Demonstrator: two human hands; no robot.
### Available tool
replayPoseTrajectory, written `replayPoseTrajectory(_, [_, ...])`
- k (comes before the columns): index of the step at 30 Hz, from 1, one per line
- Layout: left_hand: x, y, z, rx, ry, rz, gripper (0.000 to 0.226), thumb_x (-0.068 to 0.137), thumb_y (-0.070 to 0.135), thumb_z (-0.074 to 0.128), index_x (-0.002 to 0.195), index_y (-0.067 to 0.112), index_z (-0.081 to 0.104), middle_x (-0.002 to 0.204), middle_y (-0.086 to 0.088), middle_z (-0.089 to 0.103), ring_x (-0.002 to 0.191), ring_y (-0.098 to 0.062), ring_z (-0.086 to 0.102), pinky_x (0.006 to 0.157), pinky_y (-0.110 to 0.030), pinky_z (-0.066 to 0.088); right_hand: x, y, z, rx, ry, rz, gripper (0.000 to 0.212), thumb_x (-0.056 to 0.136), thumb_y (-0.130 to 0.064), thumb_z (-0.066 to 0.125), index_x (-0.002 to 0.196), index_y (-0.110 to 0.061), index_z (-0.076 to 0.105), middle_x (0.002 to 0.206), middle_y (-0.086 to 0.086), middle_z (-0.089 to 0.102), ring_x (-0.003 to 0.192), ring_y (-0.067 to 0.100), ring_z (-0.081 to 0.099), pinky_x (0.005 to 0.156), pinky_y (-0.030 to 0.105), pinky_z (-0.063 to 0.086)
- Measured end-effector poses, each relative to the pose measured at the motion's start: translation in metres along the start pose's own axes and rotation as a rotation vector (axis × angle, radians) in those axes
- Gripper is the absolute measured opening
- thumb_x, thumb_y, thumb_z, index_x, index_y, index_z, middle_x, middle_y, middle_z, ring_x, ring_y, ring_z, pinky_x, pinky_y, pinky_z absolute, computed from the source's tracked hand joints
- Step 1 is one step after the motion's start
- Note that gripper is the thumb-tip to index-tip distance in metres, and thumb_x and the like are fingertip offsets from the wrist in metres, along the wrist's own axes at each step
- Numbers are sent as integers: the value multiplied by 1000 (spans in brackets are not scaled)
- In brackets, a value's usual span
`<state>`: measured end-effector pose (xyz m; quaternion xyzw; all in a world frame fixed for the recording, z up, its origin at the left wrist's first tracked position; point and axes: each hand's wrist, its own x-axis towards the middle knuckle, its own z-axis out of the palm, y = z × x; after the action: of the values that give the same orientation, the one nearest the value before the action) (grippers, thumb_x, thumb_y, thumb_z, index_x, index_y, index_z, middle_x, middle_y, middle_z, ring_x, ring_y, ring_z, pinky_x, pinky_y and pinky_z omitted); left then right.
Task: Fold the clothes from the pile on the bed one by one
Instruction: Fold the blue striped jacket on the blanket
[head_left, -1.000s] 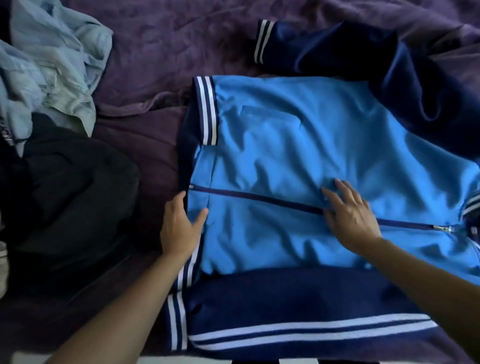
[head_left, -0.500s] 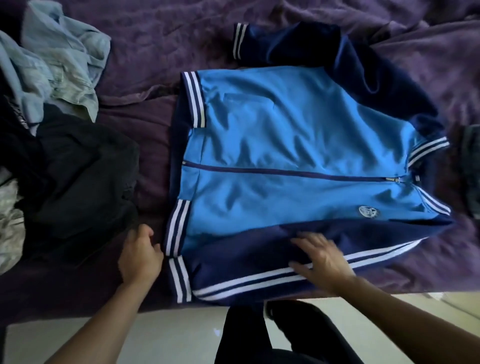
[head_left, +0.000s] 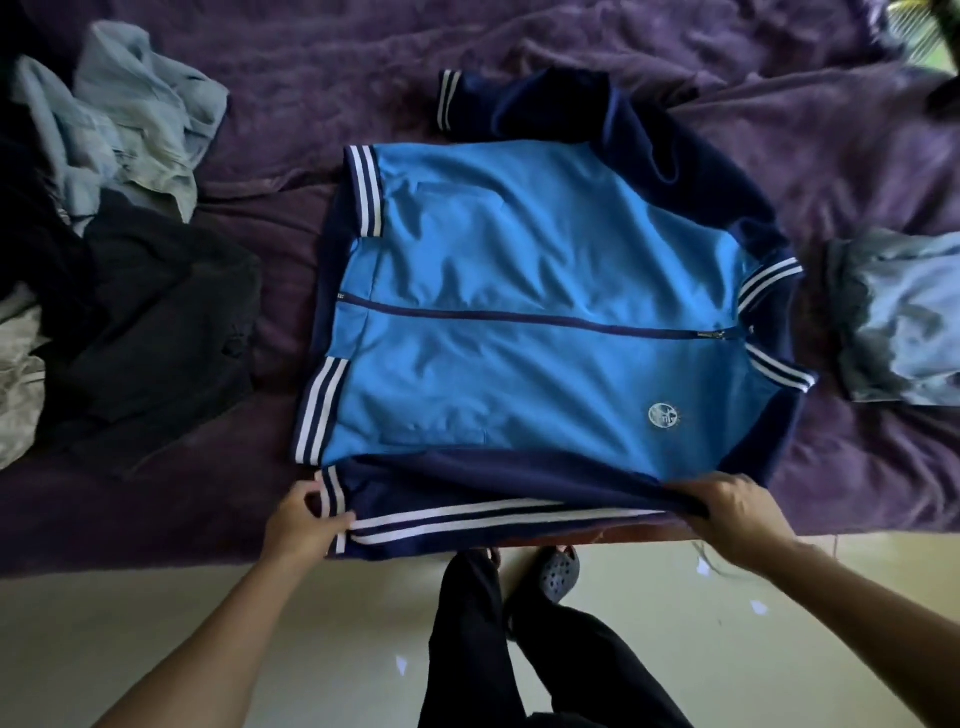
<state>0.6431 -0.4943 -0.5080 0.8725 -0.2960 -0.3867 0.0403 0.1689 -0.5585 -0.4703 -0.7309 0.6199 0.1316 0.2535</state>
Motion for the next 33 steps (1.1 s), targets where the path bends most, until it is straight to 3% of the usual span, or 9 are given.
replayPoseTrajectory(4, [-2,25,-22,-77,219,194,23,70,-1,73,90,10,71,78,-11,66,78,-32,64,71,-34,47,18,5,-29,78,70,83,14,78,-25,76,91,-20,75,86,6,71,83,32,67,64,35,46])
replayPoseTrajectory(8, [23,86,-70,-179,441,443,18,75,2,68,90,12,72,78,-3,66,74,-22,62,67,-21,45,87,-3,-78,78,234,111,29,87,-40,65,89,-12,71,91,19,69,86,38,64,67,38,46])
replayPoseTrajectory(12, [59,111,-85,-66,394,220,39,85,21,68,122,13,60,117,-14,64,104,-32,61,88,-35,47,125,-22,-100,150,349,208,35,88,-32,63,120,-18,62,117,16,61,113,38,52,92,46,43])
replayPoseTrajectory(15, [60,92,-61,25,224,78,57,80,27,74,129,6,54,130,-19,57,115,-36,56,96,-38,44,108,-42,-73,104,328,110,41,82,-27,66,122,-17,62,119,16,57,114,37,50,90,46,43])
replayPoseTrajectory(19, [49,48,-9,-139,40,-94,81,71,23,83,138,8,40,131,-16,55,110,-33,58,90,-37,49,85,-58,-9,-110,57,-32,76,77,-38,69,145,-24,37,145,7,39,130,31,36,97,45,38])
replayPoseTrajectory(22, [46,35,22,-359,-18,-170,74,78,16,77,139,11,36,108,-16,63,77,-25,63,56,-27,55,100,-57,12,-79,47,146,93,79,-42,70,151,-24,15,151,8,26,134,33,30,99,47,35])
replayPoseTrajectory(27, [67,33,13,-60,237,-217,83,70,30,82,139,13,39,136,-23,44,120,-43,48,98,-48,43,113,-65,7,-161,152,92,60,79,-39,70,132,-21,46,124,9,53,118,32,46,92,45,41])
replayPoseTrajectory(31, [73,47,4,-223,150,-134,21,76,18,77,90,8,63,100,-21,68,89,-35,65,71,-38,52,110,-93,17,-143,148,-123,57,73,-44,71,125,-24,57,123,4,53,117,30,46,88,43,42])
replayPoseTrajectory(33, [72,52,0,-153,196,-53,19,78,18,72,67,10,58,75,-14,66,72,-32,61,56,-30,42,119,-103,21,-90,169,-91,36,80,-40,68,113,-24,67,130,1,52,121,28,43,90,41,39])
